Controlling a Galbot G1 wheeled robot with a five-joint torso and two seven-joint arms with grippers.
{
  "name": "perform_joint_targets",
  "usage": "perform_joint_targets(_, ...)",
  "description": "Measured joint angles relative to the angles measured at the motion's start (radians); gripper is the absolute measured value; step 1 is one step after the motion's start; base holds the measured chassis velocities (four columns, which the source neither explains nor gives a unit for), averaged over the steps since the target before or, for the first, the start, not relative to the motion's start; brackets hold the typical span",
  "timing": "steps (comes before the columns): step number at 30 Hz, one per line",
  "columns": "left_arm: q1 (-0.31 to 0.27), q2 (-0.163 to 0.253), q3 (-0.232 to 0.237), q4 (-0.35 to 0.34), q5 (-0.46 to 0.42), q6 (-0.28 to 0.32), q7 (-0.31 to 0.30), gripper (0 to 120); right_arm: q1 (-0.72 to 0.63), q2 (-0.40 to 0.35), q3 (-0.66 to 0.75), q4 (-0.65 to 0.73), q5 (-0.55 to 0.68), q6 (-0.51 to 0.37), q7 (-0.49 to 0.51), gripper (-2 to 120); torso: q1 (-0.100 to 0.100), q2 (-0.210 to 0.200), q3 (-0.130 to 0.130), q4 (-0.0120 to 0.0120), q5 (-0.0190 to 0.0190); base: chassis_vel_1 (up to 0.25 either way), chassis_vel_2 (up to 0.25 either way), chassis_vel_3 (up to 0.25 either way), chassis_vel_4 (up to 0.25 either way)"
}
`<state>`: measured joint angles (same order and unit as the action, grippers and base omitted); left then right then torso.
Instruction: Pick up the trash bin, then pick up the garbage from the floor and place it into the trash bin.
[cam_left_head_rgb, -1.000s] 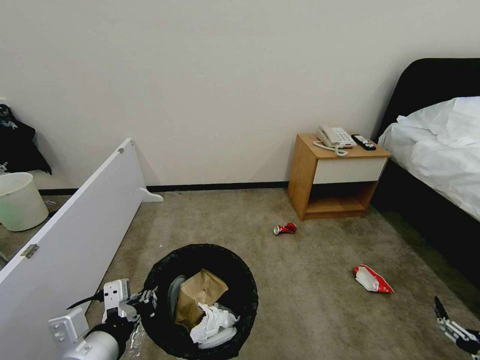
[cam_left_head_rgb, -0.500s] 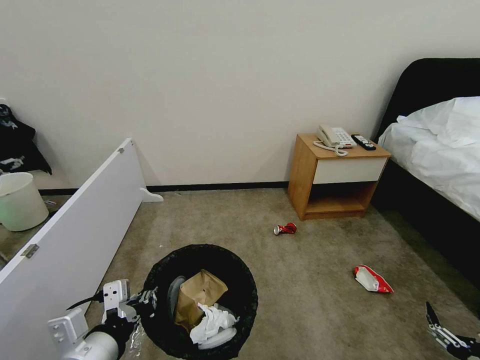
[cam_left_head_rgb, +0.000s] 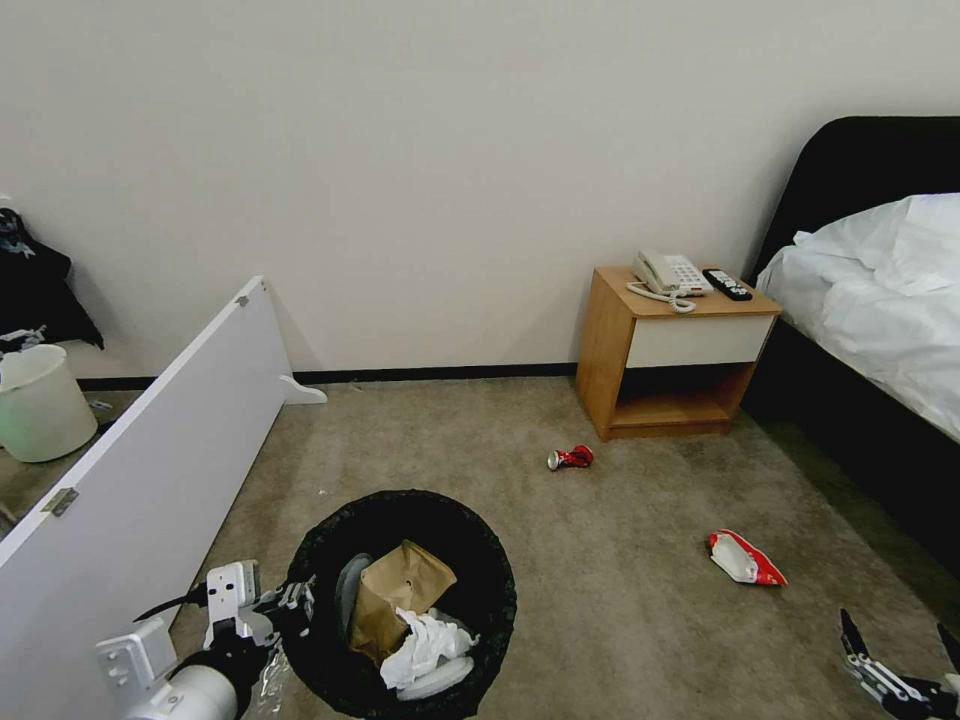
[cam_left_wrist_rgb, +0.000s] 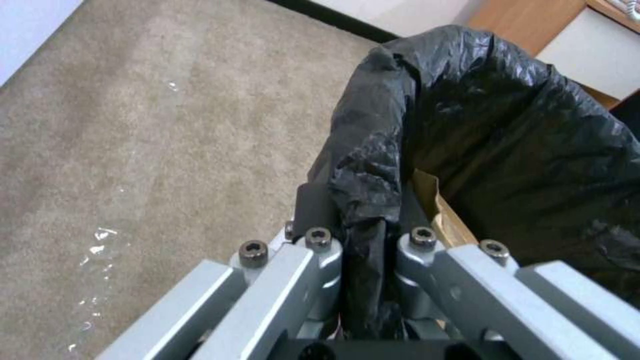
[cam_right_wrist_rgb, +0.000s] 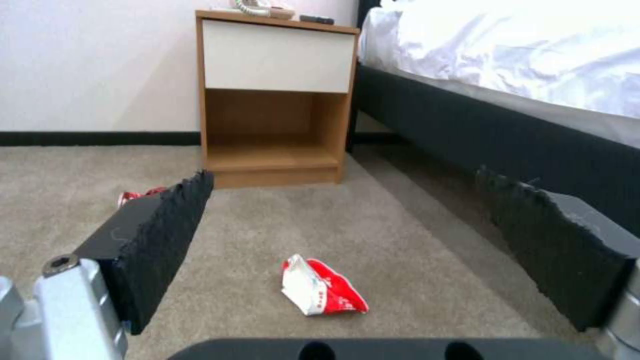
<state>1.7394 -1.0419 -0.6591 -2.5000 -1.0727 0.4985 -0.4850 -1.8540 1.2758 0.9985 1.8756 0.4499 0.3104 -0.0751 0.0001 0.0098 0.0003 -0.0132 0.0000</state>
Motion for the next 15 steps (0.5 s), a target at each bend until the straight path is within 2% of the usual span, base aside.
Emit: perform_joint_targets(15, -0.002, 0.001, 0.001, 0.000, -0.003, 0.000, 0.000, 4, 0.002, 0.006, -0.005, 0.002, -0.010, -0.014, 0.036, 100, 0.000, 0.000, 0.000, 0.0000, -0.0001, 0.000, 0.000, 0.000, 0.000)
